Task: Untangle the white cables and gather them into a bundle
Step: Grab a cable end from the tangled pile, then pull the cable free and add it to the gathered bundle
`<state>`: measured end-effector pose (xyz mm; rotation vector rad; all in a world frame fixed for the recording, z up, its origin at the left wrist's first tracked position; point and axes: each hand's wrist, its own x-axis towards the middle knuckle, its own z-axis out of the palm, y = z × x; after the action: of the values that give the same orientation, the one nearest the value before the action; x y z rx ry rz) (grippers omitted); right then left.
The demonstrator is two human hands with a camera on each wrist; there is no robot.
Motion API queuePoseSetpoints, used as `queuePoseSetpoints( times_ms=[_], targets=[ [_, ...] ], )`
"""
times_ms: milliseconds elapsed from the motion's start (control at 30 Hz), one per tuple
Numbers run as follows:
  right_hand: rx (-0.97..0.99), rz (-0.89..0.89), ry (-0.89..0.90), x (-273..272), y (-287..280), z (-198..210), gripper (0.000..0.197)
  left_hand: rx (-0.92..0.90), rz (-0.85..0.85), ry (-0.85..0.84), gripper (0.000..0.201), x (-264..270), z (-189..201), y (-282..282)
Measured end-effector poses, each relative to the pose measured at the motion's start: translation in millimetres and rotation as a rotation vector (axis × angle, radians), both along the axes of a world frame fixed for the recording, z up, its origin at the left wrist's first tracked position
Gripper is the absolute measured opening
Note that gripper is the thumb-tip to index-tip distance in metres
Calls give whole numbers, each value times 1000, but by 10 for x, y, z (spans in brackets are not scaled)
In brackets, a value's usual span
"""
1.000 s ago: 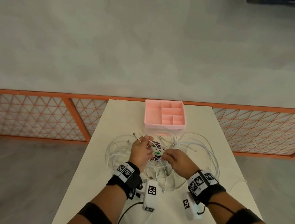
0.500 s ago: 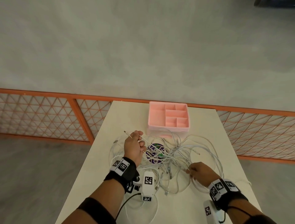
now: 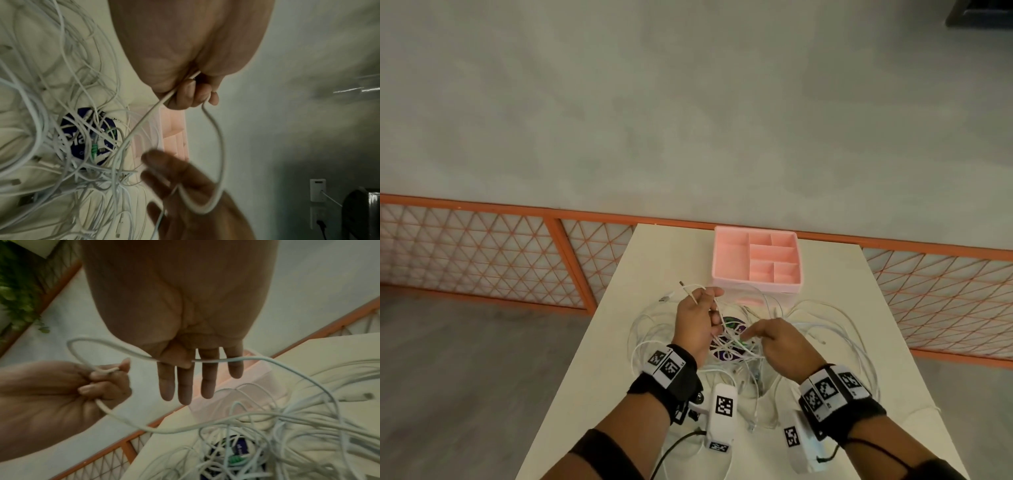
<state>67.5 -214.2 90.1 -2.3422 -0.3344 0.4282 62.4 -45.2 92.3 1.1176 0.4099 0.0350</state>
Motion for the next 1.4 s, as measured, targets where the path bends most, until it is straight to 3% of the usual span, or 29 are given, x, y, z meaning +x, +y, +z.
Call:
queuePoseSetpoints(
  times_ms=[100, 233, 333, 433, 500, 567, 633, 733, 933, 1133, 1300, 1400],
  targets=[
    [150, -230, 94, 60, -172, -46, 47, 9, 25, 10, 27, 0, -32, 56],
    [358, -393, -1, 74, -251, 130, 34, 50, 15, 24, 26, -7, -101, 50],
    [312, -249, -89, 22, -78, 339, 35, 83, -29, 32, 26, -20, -130, -31],
    [57, -12, -191, 6, 204, 288, 34, 110, -84, 41, 26, -21, -152, -117],
    [-42, 17, -215, 16, 306, 175, 31, 139, -91, 48, 27, -28, -151, -152],
    [-17, 2, -257, 16, 312, 96, 28, 179, -56, 63, 31, -33, -124, -144],
    [9, 48, -230, -25, 265, 68, 26, 188, 15, 76, 33, -32, -92, -81],
    [-6, 158, -64, -113, 182, 13, 24, 63, 114, 97, 32, 4, -101, 60],
    [26, 157, -5, -189, 100, -68, 25, -62, 61, 48, 30, -24, -125, 51],
    [10, 161, 74, -204, -33, -75, 24, 64, -72, 24, 31, -53, -134, -26],
    [283, -130, -173, -26, 43, 340, 21, 306, -293, -42, 39, -117, -103, -102],
    [167, -32, -246, 83, 197, 567, 15, 362, -409, -90, 39, -162, -86, -186]
  ],
)
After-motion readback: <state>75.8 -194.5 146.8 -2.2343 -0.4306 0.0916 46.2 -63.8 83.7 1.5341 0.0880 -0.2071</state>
